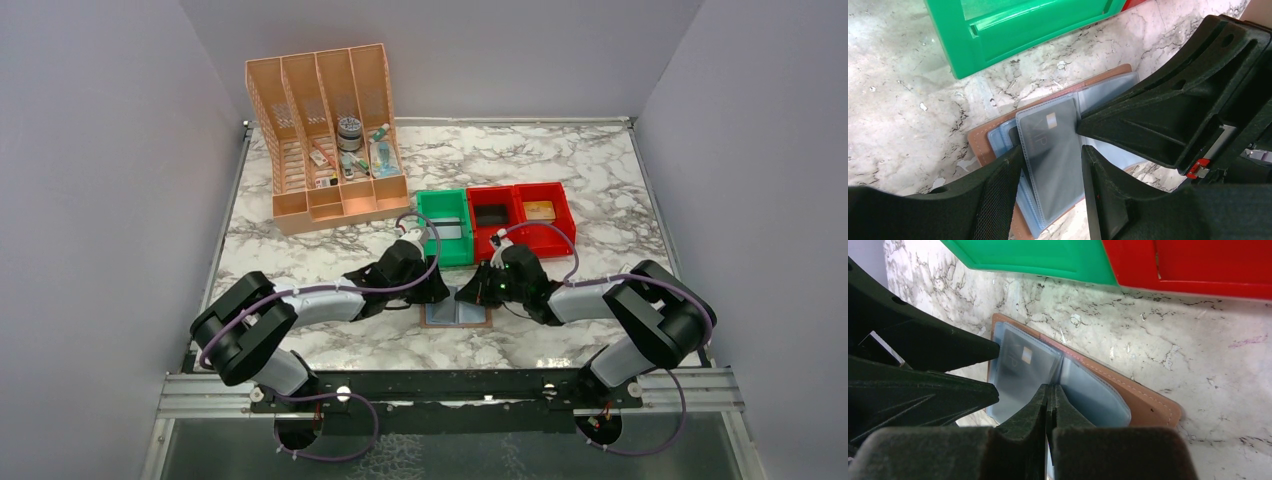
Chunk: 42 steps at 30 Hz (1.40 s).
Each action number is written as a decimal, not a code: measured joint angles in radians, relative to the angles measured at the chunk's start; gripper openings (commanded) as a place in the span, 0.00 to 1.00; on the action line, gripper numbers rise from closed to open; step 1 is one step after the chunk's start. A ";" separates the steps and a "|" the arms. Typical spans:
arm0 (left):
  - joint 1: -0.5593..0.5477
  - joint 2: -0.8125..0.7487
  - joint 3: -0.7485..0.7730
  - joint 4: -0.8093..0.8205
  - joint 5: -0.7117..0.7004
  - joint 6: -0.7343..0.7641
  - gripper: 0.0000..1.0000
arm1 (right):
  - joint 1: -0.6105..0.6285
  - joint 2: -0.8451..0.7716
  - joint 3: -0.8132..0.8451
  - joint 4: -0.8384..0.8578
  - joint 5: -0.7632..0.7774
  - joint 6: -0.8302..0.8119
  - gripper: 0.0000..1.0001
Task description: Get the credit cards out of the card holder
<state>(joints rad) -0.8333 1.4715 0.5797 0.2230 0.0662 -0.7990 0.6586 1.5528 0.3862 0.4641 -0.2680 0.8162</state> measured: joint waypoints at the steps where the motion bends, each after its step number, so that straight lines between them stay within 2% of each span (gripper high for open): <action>1: 0.000 0.001 0.000 0.001 -0.001 0.001 0.50 | 0.000 0.000 0.000 0.000 0.000 0.000 0.01; 13: 0.000 0.011 0.003 0.009 0.010 0.005 0.43 | -0.004 -0.001 0.000 0.000 -0.005 0.000 0.01; 19: -0.002 0.014 0.007 0.015 0.114 0.001 0.40 | -0.006 0.005 0.002 0.001 -0.016 0.000 0.01; 24: -0.008 0.003 0.026 0.014 0.168 -0.003 0.40 | -0.008 -0.003 0.006 -0.001 -0.032 0.004 0.13; 30: -0.012 0.000 0.032 0.004 0.183 -0.003 0.40 | -0.008 -0.052 0.034 -0.087 -0.040 -0.016 0.35; 35: -0.013 0.000 0.032 0.004 0.193 -0.003 0.40 | -0.017 -0.151 0.055 -0.249 -0.028 -0.044 0.38; 42: -0.024 0.005 0.034 0.004 0.196 -0.006 0.40 | -0.019 -0.308 0.116 -0.470 0.136 -0.063 0.39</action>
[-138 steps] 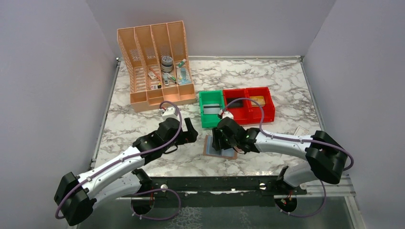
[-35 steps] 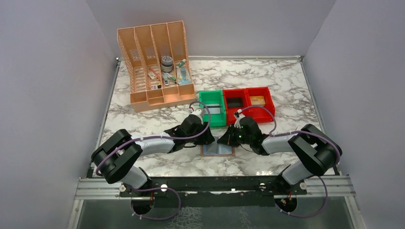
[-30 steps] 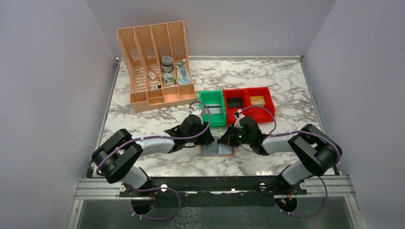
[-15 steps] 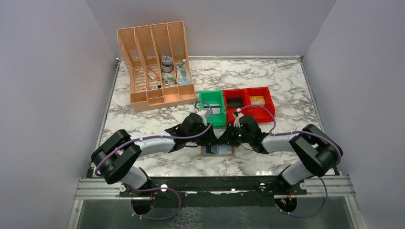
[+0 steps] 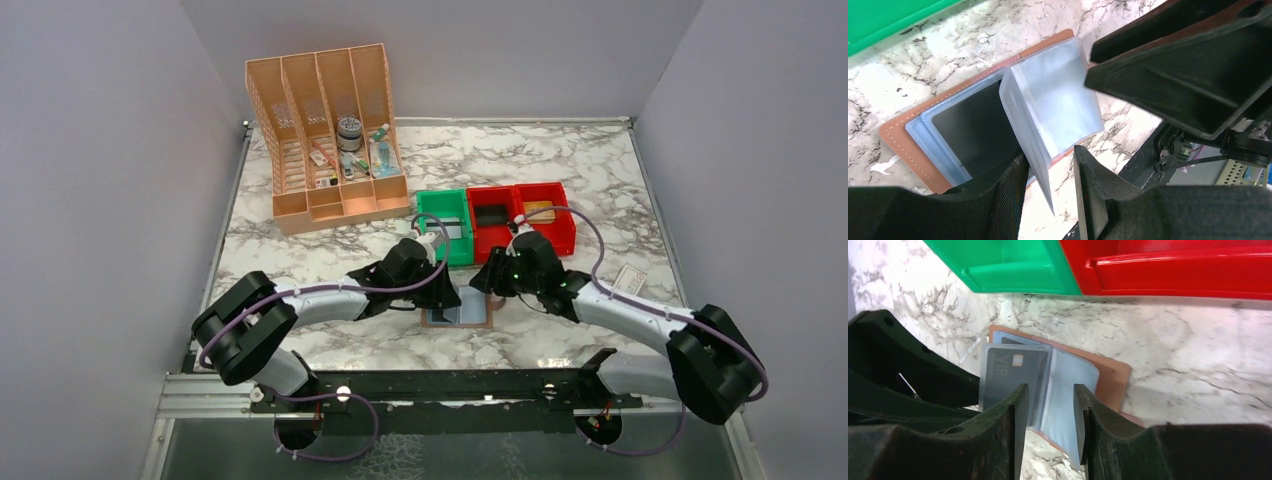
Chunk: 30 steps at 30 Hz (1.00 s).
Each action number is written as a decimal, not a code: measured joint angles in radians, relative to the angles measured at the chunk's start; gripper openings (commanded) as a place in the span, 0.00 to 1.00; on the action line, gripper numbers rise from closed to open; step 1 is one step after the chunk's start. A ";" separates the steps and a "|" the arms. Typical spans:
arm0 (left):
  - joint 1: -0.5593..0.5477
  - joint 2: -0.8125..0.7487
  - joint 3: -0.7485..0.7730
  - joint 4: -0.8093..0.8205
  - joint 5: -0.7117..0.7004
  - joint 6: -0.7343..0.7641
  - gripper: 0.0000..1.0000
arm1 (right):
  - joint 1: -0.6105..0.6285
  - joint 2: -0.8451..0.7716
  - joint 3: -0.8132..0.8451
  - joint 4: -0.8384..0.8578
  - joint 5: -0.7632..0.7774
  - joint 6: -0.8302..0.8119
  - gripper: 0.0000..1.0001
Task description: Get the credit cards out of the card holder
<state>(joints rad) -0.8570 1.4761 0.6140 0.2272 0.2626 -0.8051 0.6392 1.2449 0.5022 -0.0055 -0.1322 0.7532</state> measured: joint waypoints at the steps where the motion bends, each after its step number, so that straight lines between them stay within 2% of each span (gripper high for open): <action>1: -0.003 0.001 0.001 -0.002 0.000 0.000 0.40 | 0.000 -0.025 0.000 -0.023 0.029 0.000 0.39; 6: -0.012 0.003 0.018 -0.032 -0.002 0.000 0.41 | 0.000 -0.157 -0.002 -0.120 0.163 0.001 0.39; 12: -0.016 0.003 0.018 -0.035 -0.002 0.000 0.42 | 0.000 -0.300 -0.016 -0.160 0.259 0.000 0.35; 15: -0.018 0.003 0.018 -0.035 -0.002 0.000 0.41 | 0.000 -0.330 -0.019 -0.177 0.282 0.000 0.36; 19: -0.028 0.008 0.021 -0.035 -0.002 0.000 0.43 | 0.000 -0.345 -0.019 -0.200 0.306 -0.001 0.31; 30: -0.101 0.089 0.102 -0.032 -0.002 -0.012 0.53 | 0.000 -0.396 0.006 -0.317 0.331 -0.005 0.31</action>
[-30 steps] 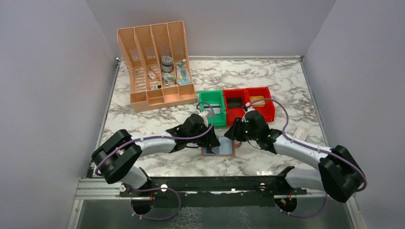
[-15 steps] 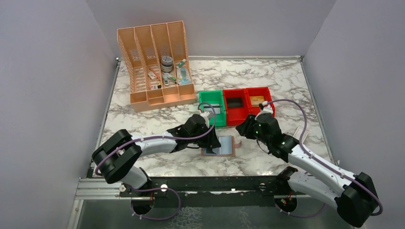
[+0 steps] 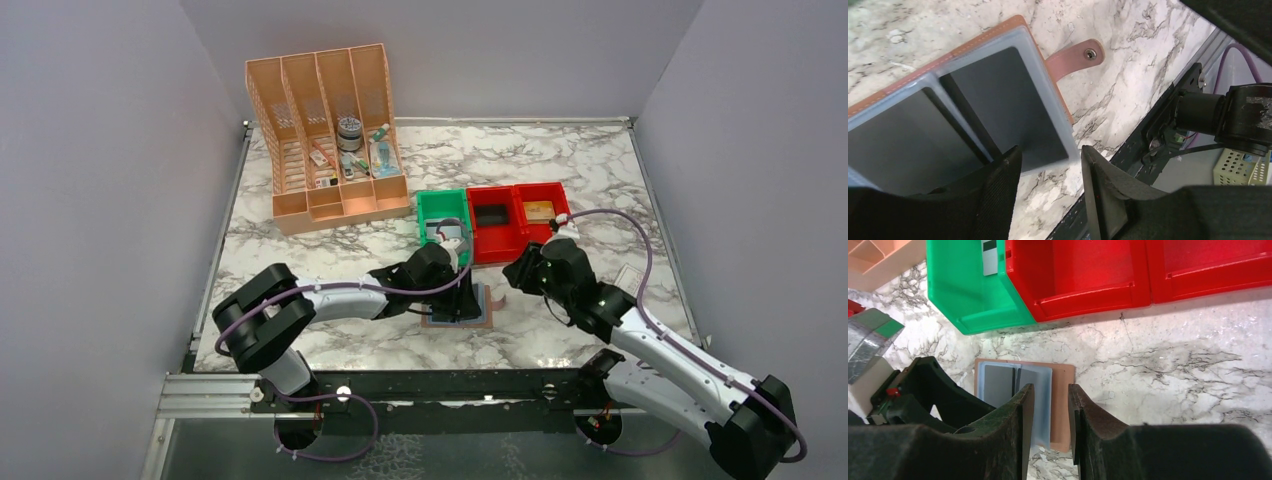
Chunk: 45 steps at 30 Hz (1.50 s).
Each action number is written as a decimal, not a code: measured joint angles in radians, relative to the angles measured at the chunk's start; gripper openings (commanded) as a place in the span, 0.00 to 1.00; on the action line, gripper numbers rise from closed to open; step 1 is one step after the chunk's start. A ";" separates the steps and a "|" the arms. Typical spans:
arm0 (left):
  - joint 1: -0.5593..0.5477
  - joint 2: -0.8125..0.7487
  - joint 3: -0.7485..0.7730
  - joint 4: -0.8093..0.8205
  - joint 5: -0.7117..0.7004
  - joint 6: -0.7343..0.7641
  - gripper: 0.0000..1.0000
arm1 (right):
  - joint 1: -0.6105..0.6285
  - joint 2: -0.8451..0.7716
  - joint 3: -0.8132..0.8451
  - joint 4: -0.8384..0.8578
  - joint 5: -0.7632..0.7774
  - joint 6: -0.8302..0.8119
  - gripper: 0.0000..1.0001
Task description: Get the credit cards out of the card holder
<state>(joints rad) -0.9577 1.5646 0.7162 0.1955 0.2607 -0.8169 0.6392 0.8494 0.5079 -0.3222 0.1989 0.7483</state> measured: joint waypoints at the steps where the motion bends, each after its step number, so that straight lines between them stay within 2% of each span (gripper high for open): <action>1: -0.003 0.008 0.007 0.001 0.001 0.000 0.53 | 0.000 -0.008 0.002 -0.004 0.004 -0.001 0.31; 9: -0.018 0.022 0.032 -0.008 -0.014 0.000 0.56 | 0.000 -0.026 0.007 -0.026 0.010 -0.003 0.26; 15: -0.018 -0.112 0.015 -0.093 -0.143 0.004 0.56 | 0.000 -0.011 0.007 0.012 -0.084 -0.022 0.18; 21: -0.018 -0.220 -0.032 -0.124 -0.255 -0.012 0.56 | -0.002 0.102 0.006 0.092 -0.214 -0.039 0.17; 24: -0.018 -0.238 -0.065 -0.138 -0.296 -0.035 0.63 | -0.002 0.165 0.006 0.115 -0.273 -0.045 0.17; 28: -0.018 -0.267 -0.100 -0.148 -0.336 -0.062 0.66 | -0.002 0.245 0.007 0.135 -0.341 -0.056 0.17; 37: -0.017 -0.274 -0.113 -0.116 -0.336 -0.073 0.66 | -0.004 0.384 0.007 0.158 -0.396 -0.077 0.17; 41: -0.017 -0.222 -0.106 -0.085 -0.300 -0.069 0.65 | -0.005 0.424 0.007 0.167 -0.396 -0.084 0.17; 45: -0.017 -0.145 -0.079 -0.057 -0.240 -0.059 0.60 | -0.005 0.449 0.006 0.174 -0.385 -0.082 0.15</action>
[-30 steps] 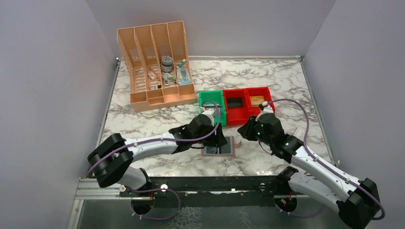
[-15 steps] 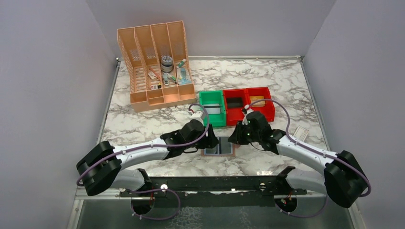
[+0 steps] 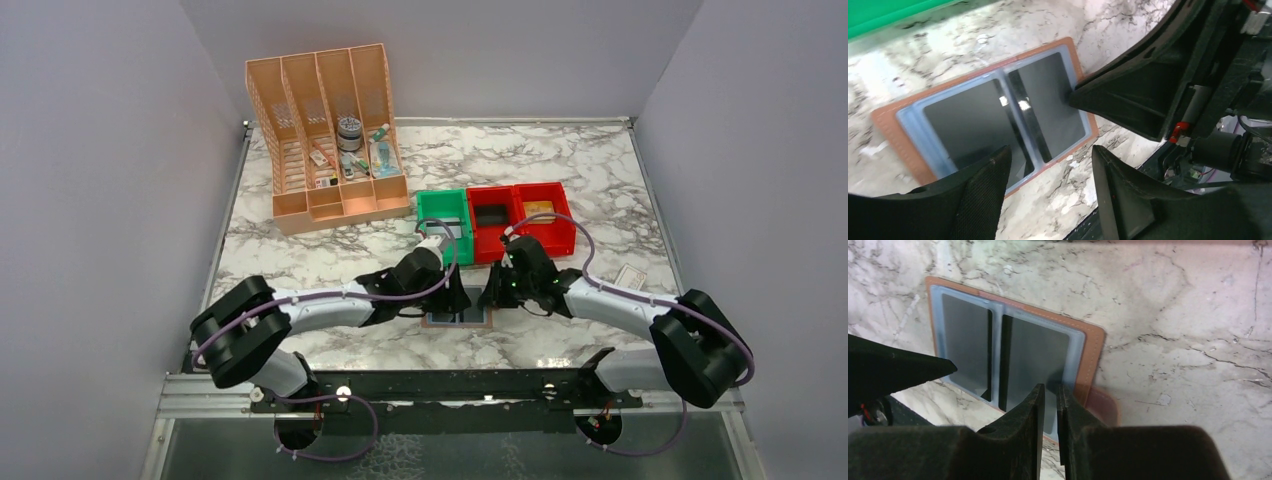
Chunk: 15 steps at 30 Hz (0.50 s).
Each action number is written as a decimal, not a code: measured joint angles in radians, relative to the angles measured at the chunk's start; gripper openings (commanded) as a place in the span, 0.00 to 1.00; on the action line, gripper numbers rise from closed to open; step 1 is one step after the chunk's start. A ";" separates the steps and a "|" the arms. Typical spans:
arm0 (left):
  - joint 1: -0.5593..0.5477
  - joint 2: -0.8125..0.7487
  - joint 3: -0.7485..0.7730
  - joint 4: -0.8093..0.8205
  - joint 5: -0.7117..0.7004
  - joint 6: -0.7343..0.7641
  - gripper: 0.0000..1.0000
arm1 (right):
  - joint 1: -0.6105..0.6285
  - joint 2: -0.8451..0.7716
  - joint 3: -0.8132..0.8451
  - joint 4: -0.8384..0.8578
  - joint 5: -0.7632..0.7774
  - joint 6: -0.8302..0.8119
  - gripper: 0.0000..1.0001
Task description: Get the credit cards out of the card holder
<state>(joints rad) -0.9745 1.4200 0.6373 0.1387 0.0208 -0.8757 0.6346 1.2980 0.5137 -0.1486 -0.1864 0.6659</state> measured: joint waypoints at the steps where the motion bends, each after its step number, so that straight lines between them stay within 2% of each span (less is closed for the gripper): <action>1: 0.000 0.023 0.013 0.007 0.017 0.004 0.59 | 0.000 0.006 -0.002 0.000 0.011 0.002 0.14; 8: 0.000 0.129 0.088 0.034 0.076 0.026 0.57 | 0.000 0.018 -0.012 0.023 0.049 0.039 0.13; 15: 0.000 0.166 0.090 0.036 0.077 0.017 0.55 | 0.000 0.018 -0.020 0.038 0.064 0.061 0.12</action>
<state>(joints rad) -0.9745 1.5856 0.7273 0.1749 0.0982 -0.8585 0.6350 1.3163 0.4938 -0.1104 -0.1226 0.7273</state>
